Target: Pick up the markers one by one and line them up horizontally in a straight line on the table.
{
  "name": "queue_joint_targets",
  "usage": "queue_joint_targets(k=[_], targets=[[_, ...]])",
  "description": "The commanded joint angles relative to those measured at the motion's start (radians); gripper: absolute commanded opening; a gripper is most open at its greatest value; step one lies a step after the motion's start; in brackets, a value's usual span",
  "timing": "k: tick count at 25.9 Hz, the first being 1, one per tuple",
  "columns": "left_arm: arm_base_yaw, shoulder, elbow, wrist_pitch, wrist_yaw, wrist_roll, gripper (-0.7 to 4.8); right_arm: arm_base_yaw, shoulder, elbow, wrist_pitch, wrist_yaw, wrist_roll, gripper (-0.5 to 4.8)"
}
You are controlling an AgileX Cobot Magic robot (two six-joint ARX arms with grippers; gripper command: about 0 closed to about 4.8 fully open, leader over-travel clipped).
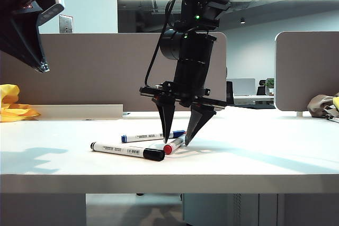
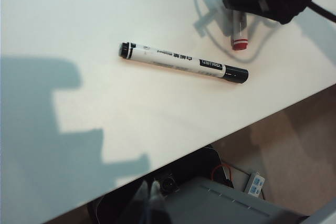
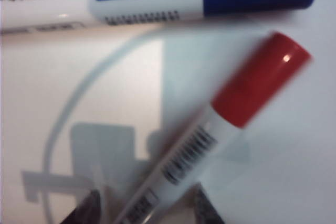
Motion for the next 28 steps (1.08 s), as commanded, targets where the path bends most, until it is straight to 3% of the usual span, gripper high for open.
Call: queue_joint_targets(k=[1, 6, 7, 10, 12, 19, 28], targets=[[0.000, -0.004, 0.004, 0.003, 0.000, 0.008, -0.05, 0.003, 0.006, 0.005, 0.000, 0.003, 0.001, 2.33], [0.000, -0.004, 0.004, 0.003, 0.000, 0.023, -0.05, 0.003, 0.006, 0.005, -0.011, 0.016, -0.007, 1.31], [0.000, -0.004, 0.004, 0.002, 0.000, 0.023, -0.05, 0.003, 0.006, 0.005, -0.019, 0.016, -0.011, 0.85], [0.000, -0.004, 0.004, 0.002, 0.000, 0.023, -0.05, 0.002, 0.006, 0.005, -0.047, 0.017, -0.050, 0.42], [0.000, -0.004, 0.004, -0.003, 0.000, 0.023, -0.05, 0.001, 0.006, 0.005, -0.088, 0.025, -0.097, 0.40], [0.000, -0.004, 0.004, -0.005, 0.000, 0.023, -0.05, -0.001, 0.006, 0.005, -0.266, 0.200, -0.286, 0.40], [0.000, -0.004, 0.004, -0.005, 0.000, 0.026, -0.05, -0.001, 0.006, 0.005, -0.296, 0.266, -0.484, 0.40]])
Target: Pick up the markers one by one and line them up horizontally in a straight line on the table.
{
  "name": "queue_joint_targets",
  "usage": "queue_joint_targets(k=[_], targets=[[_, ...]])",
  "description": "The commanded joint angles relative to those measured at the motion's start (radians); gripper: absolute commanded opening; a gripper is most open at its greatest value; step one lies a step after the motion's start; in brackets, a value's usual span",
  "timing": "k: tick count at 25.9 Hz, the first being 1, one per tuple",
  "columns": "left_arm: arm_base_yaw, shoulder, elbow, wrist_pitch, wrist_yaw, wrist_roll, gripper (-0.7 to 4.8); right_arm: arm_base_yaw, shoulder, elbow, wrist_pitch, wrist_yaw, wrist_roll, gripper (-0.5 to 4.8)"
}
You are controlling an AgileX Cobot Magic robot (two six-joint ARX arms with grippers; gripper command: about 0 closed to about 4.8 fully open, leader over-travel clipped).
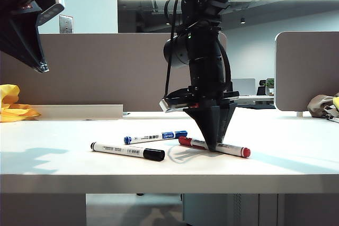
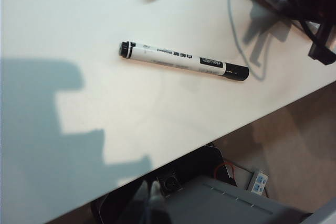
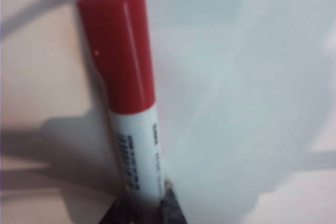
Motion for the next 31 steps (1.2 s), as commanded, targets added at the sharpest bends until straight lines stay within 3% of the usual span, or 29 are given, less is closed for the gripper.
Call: queue_joint_targets(k=[1, 8, 17, 20, 31], targets=[[0.000, -0.004, 0.004, 0.000, 0.000, 0.007, -0.05, -0.001, 0.005, -0.004, -0.020, 0.076, -0.112, 0.40], [0.000, -0.004, 0.004, 0.000, 0.000, 0.007, -0.05, 0.002, 0.005, -0.003, -0.026, 0.173, -0.334, 0.40], [0.000, -0.004, 0.004, 0.000, 0.000, 0.007, -0.05, 0.019, 0.005, -0.003, 0.014, 0.168, -0.512, 0.39], [0.000, -0.004, 0.004, -0.002, 0.000, 0.006, -0.05, 0.027, 0.005, -0.003, 0.038, 0.173, -0.625, 0.37], [0.000, -0.004, 0.004, -0.005, 0.001, 0.007, -0.05, 0.033, 0.005, -0.003, 0.114, 0.198, -0.733, 0.21]])
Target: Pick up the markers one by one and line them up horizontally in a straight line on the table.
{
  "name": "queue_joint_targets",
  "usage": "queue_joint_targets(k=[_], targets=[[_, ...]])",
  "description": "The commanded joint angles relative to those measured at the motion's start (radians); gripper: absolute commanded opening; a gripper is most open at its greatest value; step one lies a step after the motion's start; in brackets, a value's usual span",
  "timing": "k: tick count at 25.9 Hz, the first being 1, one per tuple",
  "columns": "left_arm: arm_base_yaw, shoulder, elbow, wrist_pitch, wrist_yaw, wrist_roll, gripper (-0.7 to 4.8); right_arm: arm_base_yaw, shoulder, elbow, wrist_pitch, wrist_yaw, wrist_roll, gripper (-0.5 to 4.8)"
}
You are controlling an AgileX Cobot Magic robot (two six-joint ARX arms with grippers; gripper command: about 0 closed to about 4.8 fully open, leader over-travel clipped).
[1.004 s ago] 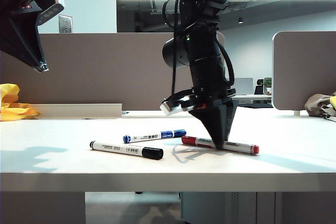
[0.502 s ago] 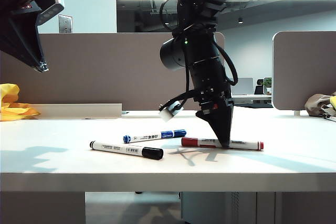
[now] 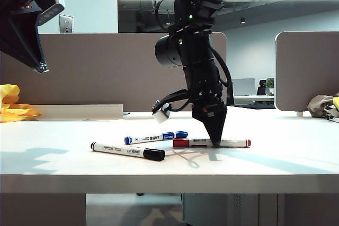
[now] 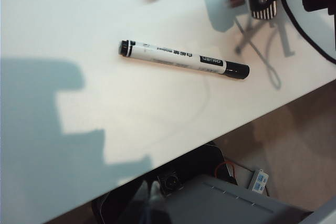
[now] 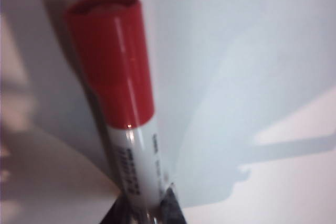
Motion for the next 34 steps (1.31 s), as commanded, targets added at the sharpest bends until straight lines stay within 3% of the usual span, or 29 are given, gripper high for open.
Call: queue_joint_targets(k=[1, 5, 6, 9, 12, 16, 20, 27, 34], targets=[[0.000, -0.004, 0.004, -0.001, 0.001, 0.002, -0.05, 0.002, -0.002, 0.000, 0.012, 0.003, -0.025, 0.21], [0.000, -0.004, 0.004, -0.001, 0.000, 0.002, -0.05, 0.003, -0.002, 0.000, 0.011, 0.003, -0.024, 0.28], [0.000, -0.004, 0.004, -0.001, 0.001, 0.002, -0.05, 0.004, -0.002, 0.000, 0.004, 0.003, -0.021, 0.86], [0.000, -0.004, 0.004, -0.001, 0.001, 0.002, -0.05, 0.006, -0.002, 0.000, -0.001, 0.003, -0.021, 1.83], [0.000, -0.004, 0.004, -0.002, 0.001, 0.002, -0.05, 0.008, -0.002, 0.000, 0.005, 0.007, -0.009, 1.98], [0.000, -0.004, 0.004, -0.005, 0.001, 0.002, -0.05, 0.008, -0.003, 0.001, 0.037, 0.097, 0.023, 2.85], [0.000, -0.004, 0.004, -0.005, 0.001, 0.002, -0.05, 0.008, -0.014, 0.001, 0.053, 0.100, 0.054, 3.20], [0.000, -0.004, 0.004, 0.006, 0.002, 0.001, -0.05, 0.045, -0.056, 0.002, 0.071, 0.070, 0.081, 3.28], [0.000, -0.004, 0.004, 0.011, 0.004, 0.001, -0.05, 0.156, -0.079, 0.013, 0.080, -0.016, 0.189, 3.34]])
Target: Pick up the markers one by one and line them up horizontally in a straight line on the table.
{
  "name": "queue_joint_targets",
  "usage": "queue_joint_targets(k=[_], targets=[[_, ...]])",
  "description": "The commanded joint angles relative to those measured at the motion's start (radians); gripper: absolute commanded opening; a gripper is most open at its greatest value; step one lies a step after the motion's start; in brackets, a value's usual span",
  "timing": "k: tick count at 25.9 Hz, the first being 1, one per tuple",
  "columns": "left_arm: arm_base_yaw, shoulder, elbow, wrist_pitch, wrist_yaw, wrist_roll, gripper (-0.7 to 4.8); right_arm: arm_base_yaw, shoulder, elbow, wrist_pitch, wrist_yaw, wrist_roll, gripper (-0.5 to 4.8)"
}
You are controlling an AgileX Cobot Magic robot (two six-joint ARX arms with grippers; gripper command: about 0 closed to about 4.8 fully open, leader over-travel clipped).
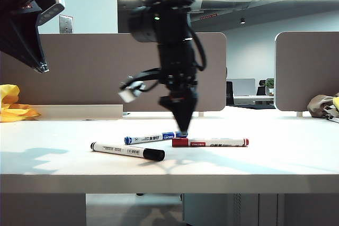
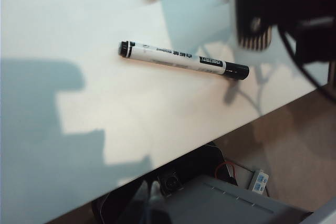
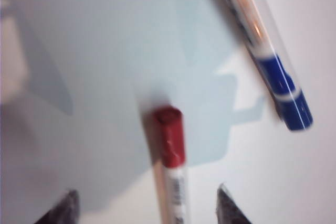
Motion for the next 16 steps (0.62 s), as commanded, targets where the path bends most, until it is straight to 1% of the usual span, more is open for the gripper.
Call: queue_joint_targets(k=[1, 3, 4, 5, 6, 7, 10, 14, 16], targets=[[0.000, -0.004, 0.004, 0.007, 0.003, 0.001, -0.05, 0.047, -0.011, 0.012, 0.026, -0.040, 0.087, 3.34], [0.000, -0.004, 0.004, 0.004, 0.003, 0.001, -0.05, 0.068, -0.012, 0.014, 0.036, -0.058, 0.115, 3.34], [0.000, -0.004, 0.004, 0.003, 0.003, 0.002, -0.05, 0.083, -0.012, 0.028, 0.032, -0.073, 0.154, 3.34], [0.000, -0.004, 0.004, 0.004, 0.003, 0.002, -0.05, 0.086, -0.012, 0.039, 0.035, -0.101, 0.192, 3.33], [0.000, -0.004, 0.004, 0.003, 0.003, 0.002, -0.05, 0.089, -0.012, 0.060, 0.037, -0.171, 0.281, 3.33], [0.000, -0.004, 0.004, 0.003, 0.003, 0.001, -0.05, 0.089, -0.012, 0.074, 0.044, -0.211, 0.342, 3.31], [0.000, -0.004, 0.004, 0.000, 0.003, 0.002, -0.05, 0.078, -0.012, 0.115, 0.053, -0.286, 0.451, 3.13], [0.002, -0.004, 0.004, 0.002, -0.008, 0.004, -0.05, 0.061, -0.012, 0.162, 0.039, -0.397, 0.504, 3.05], [0.003, -0.006, 0.004, 0.013, -0.047, 0.004, -0.05, 0.051, -0.012, 0.174, 0.025, -0.450, 0.534, 3.05]])
